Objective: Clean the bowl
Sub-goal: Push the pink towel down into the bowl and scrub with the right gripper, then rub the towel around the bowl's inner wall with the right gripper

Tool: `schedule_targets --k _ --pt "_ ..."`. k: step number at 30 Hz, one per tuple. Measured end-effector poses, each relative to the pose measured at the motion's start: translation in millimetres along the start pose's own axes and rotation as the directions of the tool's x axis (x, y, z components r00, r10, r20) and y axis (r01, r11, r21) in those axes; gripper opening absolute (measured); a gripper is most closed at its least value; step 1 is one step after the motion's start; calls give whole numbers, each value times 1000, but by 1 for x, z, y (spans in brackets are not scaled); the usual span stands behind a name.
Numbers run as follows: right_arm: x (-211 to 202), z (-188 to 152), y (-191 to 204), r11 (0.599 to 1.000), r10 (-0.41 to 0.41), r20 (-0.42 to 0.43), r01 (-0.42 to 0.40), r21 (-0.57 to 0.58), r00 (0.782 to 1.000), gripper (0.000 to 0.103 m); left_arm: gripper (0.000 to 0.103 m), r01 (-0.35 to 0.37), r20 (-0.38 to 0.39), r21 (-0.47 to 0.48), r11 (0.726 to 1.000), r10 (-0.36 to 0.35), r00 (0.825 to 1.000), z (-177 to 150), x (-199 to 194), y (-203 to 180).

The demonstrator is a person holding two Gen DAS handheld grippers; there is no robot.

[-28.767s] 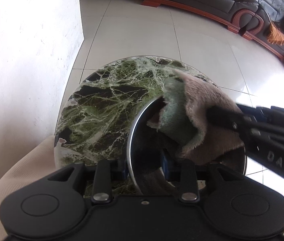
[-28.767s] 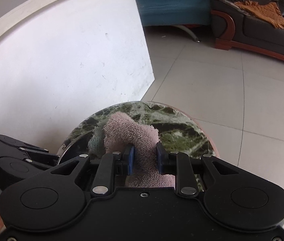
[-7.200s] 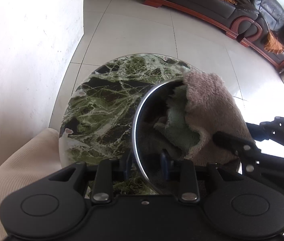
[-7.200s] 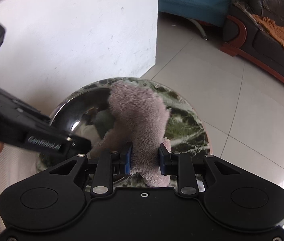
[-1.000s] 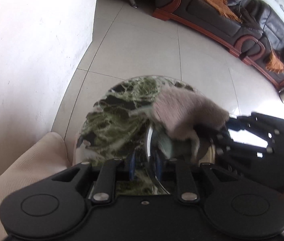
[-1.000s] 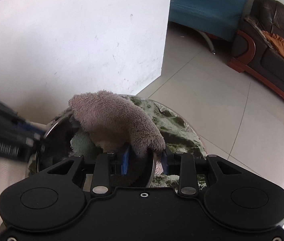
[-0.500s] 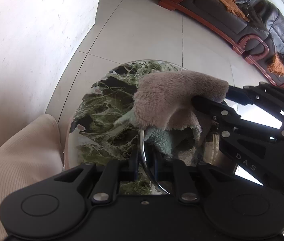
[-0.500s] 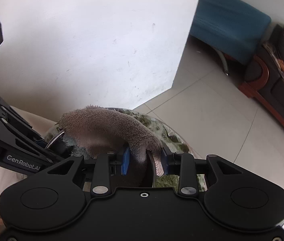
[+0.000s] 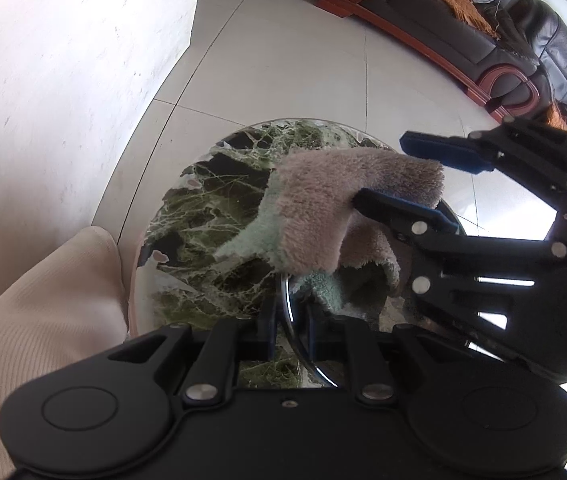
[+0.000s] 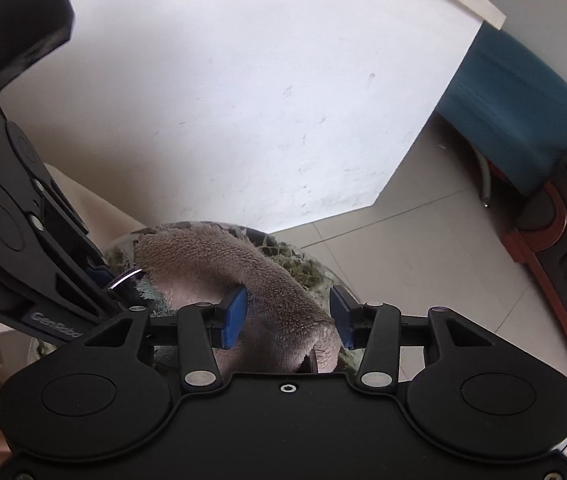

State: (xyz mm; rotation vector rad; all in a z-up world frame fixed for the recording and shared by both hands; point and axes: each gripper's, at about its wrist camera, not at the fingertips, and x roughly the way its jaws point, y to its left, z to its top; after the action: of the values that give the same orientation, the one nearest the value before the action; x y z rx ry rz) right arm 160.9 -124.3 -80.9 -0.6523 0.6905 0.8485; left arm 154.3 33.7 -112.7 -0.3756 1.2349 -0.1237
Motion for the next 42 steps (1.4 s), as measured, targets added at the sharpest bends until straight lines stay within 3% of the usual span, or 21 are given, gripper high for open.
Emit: schedule_targets --k 7,15,18,27,35,42 --pt "-23 -31 -13 981 -24 9 22 191 1000 21 13 10 0 -25 1000 -10 1000 -1 1 -1" --pt "-46 -76 -15 867 -26 -19 32 497 999 21 13 9 0 -32 999 -9 1000 2 1 -3" --pt "-48 -81 -12 860 -21 -27 31 510 999 21 13 6 -4 -15 1000 -6 1000 4 1 -5" --pt "-24 -39 -27 925 -41 -12 42 378 999 24 14 5 -16 17 1000 -5 1000 2 5 -10" --pt "-38 -74 -19 871 -24 -75 58 488 997 24 14 8 -6 2 1000 -8 1000 1 6 -9" --pt "-42 -63 -12 894 -54 -66 77 440 996 24 14 6 -21 31 999 -5 1000 3 7 -11"
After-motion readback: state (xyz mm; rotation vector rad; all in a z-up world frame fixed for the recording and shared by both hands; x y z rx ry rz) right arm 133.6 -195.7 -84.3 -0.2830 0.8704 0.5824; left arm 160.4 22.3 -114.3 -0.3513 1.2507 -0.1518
